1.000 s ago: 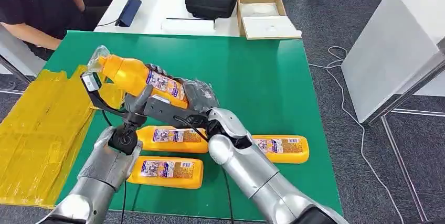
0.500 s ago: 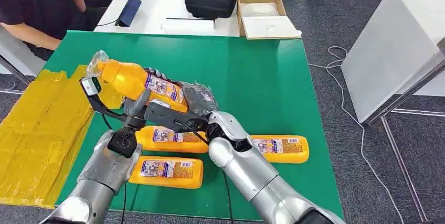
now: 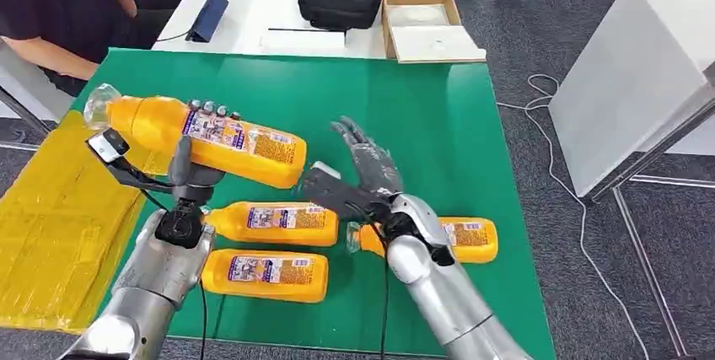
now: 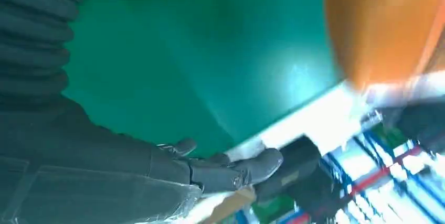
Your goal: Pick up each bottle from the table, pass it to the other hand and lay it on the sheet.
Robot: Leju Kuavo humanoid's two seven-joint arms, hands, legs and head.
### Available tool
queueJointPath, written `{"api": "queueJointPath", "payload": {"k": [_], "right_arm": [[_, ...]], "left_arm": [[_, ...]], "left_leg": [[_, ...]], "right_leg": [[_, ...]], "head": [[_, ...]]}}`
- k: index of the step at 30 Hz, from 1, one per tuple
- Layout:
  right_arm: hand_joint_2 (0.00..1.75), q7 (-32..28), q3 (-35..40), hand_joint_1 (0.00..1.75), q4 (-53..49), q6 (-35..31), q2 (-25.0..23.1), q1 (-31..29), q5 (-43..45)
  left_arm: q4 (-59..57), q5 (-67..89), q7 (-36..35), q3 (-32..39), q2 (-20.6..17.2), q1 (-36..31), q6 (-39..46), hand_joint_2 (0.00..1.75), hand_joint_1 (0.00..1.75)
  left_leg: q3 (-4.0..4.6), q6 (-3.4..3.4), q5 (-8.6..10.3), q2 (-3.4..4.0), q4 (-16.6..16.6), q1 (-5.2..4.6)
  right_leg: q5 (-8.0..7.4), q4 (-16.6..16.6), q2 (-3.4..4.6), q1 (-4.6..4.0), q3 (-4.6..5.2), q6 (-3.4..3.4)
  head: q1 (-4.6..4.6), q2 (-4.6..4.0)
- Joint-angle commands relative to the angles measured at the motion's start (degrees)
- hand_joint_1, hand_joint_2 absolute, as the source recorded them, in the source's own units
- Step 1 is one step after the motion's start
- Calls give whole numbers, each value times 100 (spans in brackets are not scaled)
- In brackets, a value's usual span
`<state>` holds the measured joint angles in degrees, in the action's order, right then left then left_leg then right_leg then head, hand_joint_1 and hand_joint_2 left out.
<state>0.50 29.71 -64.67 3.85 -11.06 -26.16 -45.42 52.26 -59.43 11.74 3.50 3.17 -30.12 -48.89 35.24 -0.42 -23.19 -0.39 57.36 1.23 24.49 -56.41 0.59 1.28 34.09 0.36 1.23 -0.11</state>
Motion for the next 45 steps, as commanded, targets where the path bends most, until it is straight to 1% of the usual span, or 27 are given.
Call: {"api": "queueJointPath", "payload": {"k": [1, 2, 4, 5, 6, 7, 8, 9, 10, 13, 15, 16, 17, 18, 20, 22, 23, 26, 27, 30, 31, 33, 35, 36, 39, 41, 45], "right_arm": [[0, -78, -400, 0, -965, 49, 389, 246, 188], [0, -57, -399, 0, -1014, 31, 394, 268, 202], [0, 67, -450, 0, -1227, -17, 418, 411, 190], [0, 113, -464, 0, -1341, -6, 449, 494, 165], [0, 185, -513, 0, -1524, -18, 482, 626, 121], [0, 196, -530, 0, -1614, -3, 506, 688, 109], [0, 205, -545, 0, -1652, 3, 517, 717, 102], [0, 238, -579, 0, -1744, 7, 527, 788, 90], [0, 248, -585, 0, -1793, 12, 532, 822, 81], [0, 253, -583, 0, -1815, 18, 530, 833, 77], [0, 257, -576, 0, -1783, 21, 520, 810, 74], [0, 257, -576, 0, -1771, 22, 517, 803, 74], [0, 257, -576, 0, -1768, 22, 516, 799, 74], [0, 262, -577, 0, -1820, 19, 518, 843, 67], [0, 298, -501, 0, -1957, 30, 546, 961, 31], [0, 312, -413, 0, -2042, 33, 571, 1073, 20], [0, 304, -341, 0, -2076, 38, 585, 1126, 11], [0, 304, -286, 0, -2078, 42, 594, 1131, 9], [0, 297, -268, 0, -2069, 41, 592, 1113, 14], [0, 252, -216, 0, -2089, 79, 549, 1120, -23], [0, 234, -197, 0, -2077, 100, 547, 1112, -25], [0, 133, -114, 0, -1921, 170, 580, 986, 26], [0, 63, -52, 0, -1727, 215, 586, 852, 69], [0, 2, -14, 0, -1637, 236, 604, 796, 112], [0, -100, 61, 0, -1495, 223, 654, 748, 180], [0, -111, 64, 0, -1491, 215, 661, 759, 185], [0, -131, 177, 0, -1529, 231, 696, 780, 178]], "left_arm": [[-440, -353, -262, 269, -72, -526, 50, 175, 175], [-415, -209, -180, 313, -101, -543, 180, 175, 175], [-458, 963, 519, 351, -277, -715, 735, 175, 175], [-550, 1496, 855, 353, -376, -837, 956, 175, 175], [-672, 2835, 1583, 254, -533, -1063, 1742, 175, 175], [-821, 2937, 1547, 388, -547, -1212, 1672, 175, 175], [-772, 3399, 1716, 326, -620, -1259, 1976, 175, 175], [-923, 4214, 1938, 291, -687, -1479, 2641, 175, 175], [-1011, 4683, 2001, 315, -733, -1624, 2971, 175, 175], [-1057, 4799, 1956, 455, -721, -1700, 2901, 175, 175], [-1033, 4862, 1974, 506, -679, -1660, 2890, 175, 175], [-1021, 4893, 1982, 531, -662, -1643, 2885, 175, 175], [-1014, 4914, 1987, 548, -645, -1633, 2882, 175, 175], [-1035, 5876, 2110, 246, -764, -1710, 3892, 175, 175], [-1366, 7098, 1900, 132, -919, -2039, 4893, 175, 175], [-1833, 7688, 1692, 188, -1074, -2292, 5113, 175, 175], [-2147, 8426, 1510, 20, -1221, -2442, 5808, 175, 175], [-2354, 8516, 1627, 136, -1264, -2542, 5763, 175, 175], [-2541, 9480, 1210, -308, -1381, -2593, 6759, 175, 175], [-2989, 10781, 547, -654, -1563, -2604, 7578, 175, 175], [-3124, 11332, 245, -851, -1629, -2591, 7852, 175, 175], [-3323, 12229, -249, -989, -1777, -2515, 8271, 175, 175], [-3442, 12682, -513, -1025, -1939, -2435, 8479, 175, 175], [-3493, 12787, -587, -993, -1997, -2414, 8496, 175, 175], [-3599, 13257, -885, -1074, -2173, -2277, 8511, 175, 175], [-3596, 13252, -873, -1056, -2185, -2239, 8541, 175, 175], [-3709, 13899, -1371, -1253, -2245, -1970, 8548, 175, 175]], "left_leg": [[-8, 4, -5, -22, 10, 0], [0, 3, -1, -15, 4, 0], [-14, 4, -6, -10, 5, 1], [-4, 1, -1, -9, 4, 4], [-10, 2, -3, -12, 5, 2], [-8, 1, -5, -16, 10, 6], [-12, 4, -6, -22, 12, 5], [-2, 1, -2, -21, 11, 7], [-3, 1, -2, -21, 12, 8], [-1, 1, -1, -3, 6, 11], [-7, 2, 0, -8, 3, 9], [-24, 7, -9, -13, 9, 7], [-13, 3, -2, -2, -1, 6], [-19, 5, -6, 3, 2, 5], [-12, 5, -6, -8, 9, 9], [-4, 3, -3, -21, 11, 10], [-9, 3, -7, -14, 15, 9], [-4, -2, -1, 6, 1, 7], [-16, 0, -5, 8, 4, 7], [-7, -3, 1, -2, 0, 7], [-29, 2, -8, -5, 5, 5], [-23, -1, -3, 14, -6, 3], [-38, 2, -9, 28, -5, 1], [-25, -1, -5, 33, -6, 3], [-28, 0, -6, 38, -6, 4], [-28, 0, -5, 37, -10, 2], [-19, -1, -1, 20, -9, 3]], "right_leg": [[11, -6, -29, -3, -19, -10], [4, -2, -18, -2, -8, -8], [9, -2, -20, -5, -23, -13], [4, -1, -16, -5, -9, -9], [7, -3, -20, -4, -15, -12], [10, -7, -26, -8, -14, -15], [12, -8, -33, -6, -20, -15], [8, -8, -26, -6, -1, -12], [8, -8, -26, -7, -1, -13], [3, -3, -14, -5, 3, -10], [5, -1, -17, -2, -2, -8], [15, -4, -29, -3, -25, -15], [4, 1, -10, 1, -6, -7], [6, 0, -8, 0, -14, -9], [11, -5, -21, -4, -15, -10], [10, -7, -29, -6, -10, -9], [12, -11, -24, -6, -13, -12], [2, -2, -2, -4, -5, -9], [8, -6, -6, -5, -17, -15], [4, -2, -8, -2, -5, -8], [15, -5, -18, -4, -30, -18], [3, 2, 8, 1, -17, -10], [7, 1, 15, 1, -29, -13], [2, 1, 22, 1, -15, -10], [0, 2, 28, -1, -19, -10], [1, 3, 26, 0, -20, -10], [1, 3, 12, 0, -15, -7]], "head": [[2, 0], [2, 0], [0, 0], [4, 0], [0, 0], [2, 0], [0, 0], [0, 0], [2, 0], [2, 0], [0, 0], [2, 0], [2, 0], [4, 0], [2, 0], [-2, 0], [0, 0], [0, 0], [2, 0], [0, 0], [0, 0], [0, 0], [2, 0], [2, 0], [0, 0], [0, 0], [-2, 0]]}}
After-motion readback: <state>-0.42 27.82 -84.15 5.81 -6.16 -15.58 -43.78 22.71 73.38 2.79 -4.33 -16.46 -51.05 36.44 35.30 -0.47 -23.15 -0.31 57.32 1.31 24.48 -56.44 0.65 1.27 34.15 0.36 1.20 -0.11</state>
